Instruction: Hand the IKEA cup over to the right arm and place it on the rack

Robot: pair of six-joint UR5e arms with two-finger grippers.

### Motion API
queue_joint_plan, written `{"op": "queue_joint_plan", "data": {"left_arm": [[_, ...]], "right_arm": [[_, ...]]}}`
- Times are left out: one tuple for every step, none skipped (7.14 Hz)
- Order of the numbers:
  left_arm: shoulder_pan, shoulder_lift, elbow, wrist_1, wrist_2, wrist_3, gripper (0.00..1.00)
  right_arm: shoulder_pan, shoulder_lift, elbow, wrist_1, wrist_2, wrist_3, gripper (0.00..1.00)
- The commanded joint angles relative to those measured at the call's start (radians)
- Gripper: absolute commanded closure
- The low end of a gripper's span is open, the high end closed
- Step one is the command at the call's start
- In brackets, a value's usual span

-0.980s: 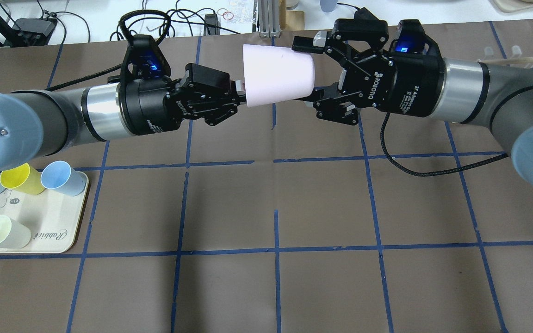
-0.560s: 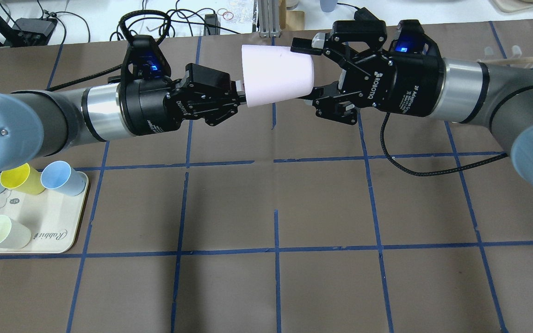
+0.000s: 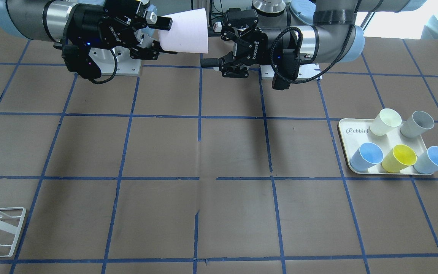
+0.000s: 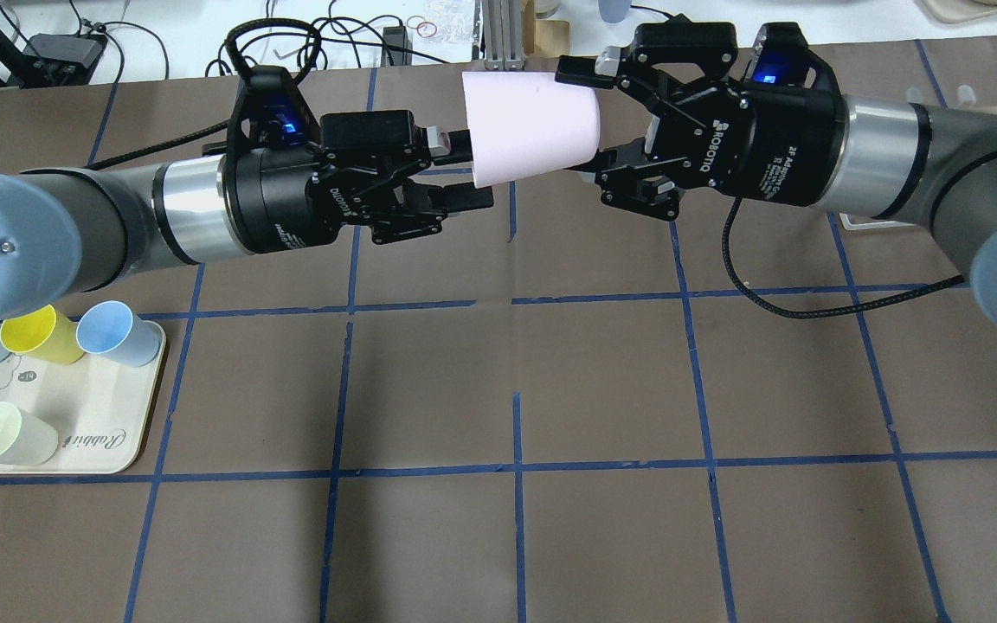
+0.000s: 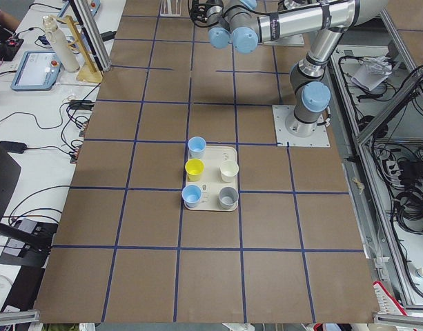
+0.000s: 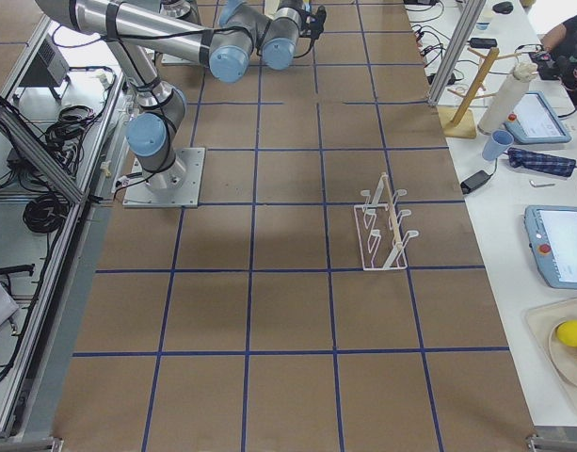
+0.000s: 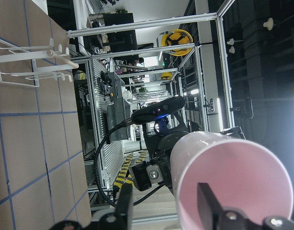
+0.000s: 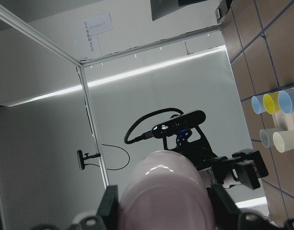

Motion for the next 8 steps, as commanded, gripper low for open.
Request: {"op": "queue_joint_plan", "data": {"left_arm": [[0.026, 0.013, 0.031, 0.025, 0.032, -0.126, 0.00], [0.031, 0.012, 0.065, 0.074, 0.143, -0.215, 0.00], [0.031, 0.010, 0.075, 0.190, 0.229, -0.352, 0.00], [0.031, -0.004, 0.066, 0.322, 0.360, -0.460, 0.00], [0.031, -0.014, 0.065, 0.433, 0.477, -0.564, 0.00], [0.031, -0.028, 0.068, 0.511, 0.582, -0.630, 0.00], [0.029, -0.043, 0.071, 0.585, 0.715, -0.675, 0.00], [0.025, -0.054, 0.076, 0.663, 0.873, -0.726, 0.00]], "right_arm": [[-0.062, 0.000, -0.002, 0.001, -0.067, 0.001, 0.71], [-0.093, 0.000, -0.002, 0.001, -0.076, 0.004, 0.72], [-0.125, 0.000, -0.003, 0.001, -0.078, 0.012, 0.73], [-0.171, -0.001, -0.032, 0.001, -0.163, 0.035, 0.76], [-0.194, -0.001, -0.093, -0.002, -0.369, 0.077, 0.77], [-0.214, -0.001, -0.154, -0.002, -0.536, 0.086, 0.77], [-0.229, -0.003, -0.198, -0.010, -0.690, 0.084, 0.81], [-0.229, -0.003, -0.233, -0.018, -0.840, 0.069, 0.82]]}}
